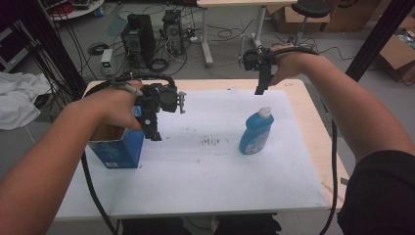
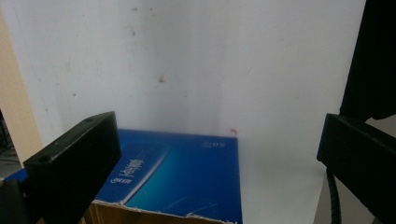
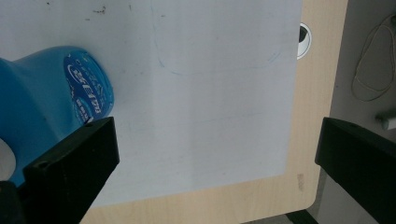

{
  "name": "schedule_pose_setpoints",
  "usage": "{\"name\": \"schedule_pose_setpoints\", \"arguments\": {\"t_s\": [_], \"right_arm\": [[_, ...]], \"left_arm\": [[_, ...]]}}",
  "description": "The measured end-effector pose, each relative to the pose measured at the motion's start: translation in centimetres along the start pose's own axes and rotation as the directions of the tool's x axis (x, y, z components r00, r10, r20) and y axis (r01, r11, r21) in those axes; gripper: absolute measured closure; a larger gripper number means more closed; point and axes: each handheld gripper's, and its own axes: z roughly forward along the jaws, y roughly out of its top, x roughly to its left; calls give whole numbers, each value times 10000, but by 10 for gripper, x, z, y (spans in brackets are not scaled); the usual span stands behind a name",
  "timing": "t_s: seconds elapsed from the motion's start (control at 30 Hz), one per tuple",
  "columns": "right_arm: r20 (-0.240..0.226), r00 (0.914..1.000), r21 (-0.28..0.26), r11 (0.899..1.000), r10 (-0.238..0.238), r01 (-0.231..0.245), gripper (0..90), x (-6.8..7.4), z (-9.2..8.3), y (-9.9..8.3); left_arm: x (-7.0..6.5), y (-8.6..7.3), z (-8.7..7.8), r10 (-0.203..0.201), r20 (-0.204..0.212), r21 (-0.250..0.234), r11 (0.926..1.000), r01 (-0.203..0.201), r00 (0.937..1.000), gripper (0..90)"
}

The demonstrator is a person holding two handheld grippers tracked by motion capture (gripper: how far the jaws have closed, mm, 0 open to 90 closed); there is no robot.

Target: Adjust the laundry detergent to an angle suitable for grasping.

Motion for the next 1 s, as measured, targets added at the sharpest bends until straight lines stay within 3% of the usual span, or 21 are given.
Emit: {"name": "schedule_pose_setpoints", "arguments": {"t_s": [0.2, 0.47, 0.73, 1.0], "right_arm": [[-41, 10000, -181, 9998, 24, -25, 0, 0, -4, -3], [91, 9999, -340, 9994, 79, -76, 0, -4, -4, -5], [-13, 10000, -326, 9995, 27, -27, 0, -8, -1, -7], [-14, 9999, -476, 9988, -133, 132, 0, -7, -7, -10]], "left_arm": [[-2, 2, -2, -8, 5, -209, 9998, 8, 10000, 1], [0, 3, -5, 23, -86, -13, 10000, -23, 10000, 1], [1, 5, -11, 7, -242, -154, 9999, -10, 9997, 1], [0, 5, -14, -133, -229, -4, 9999, 133, 9996, 1]]}}
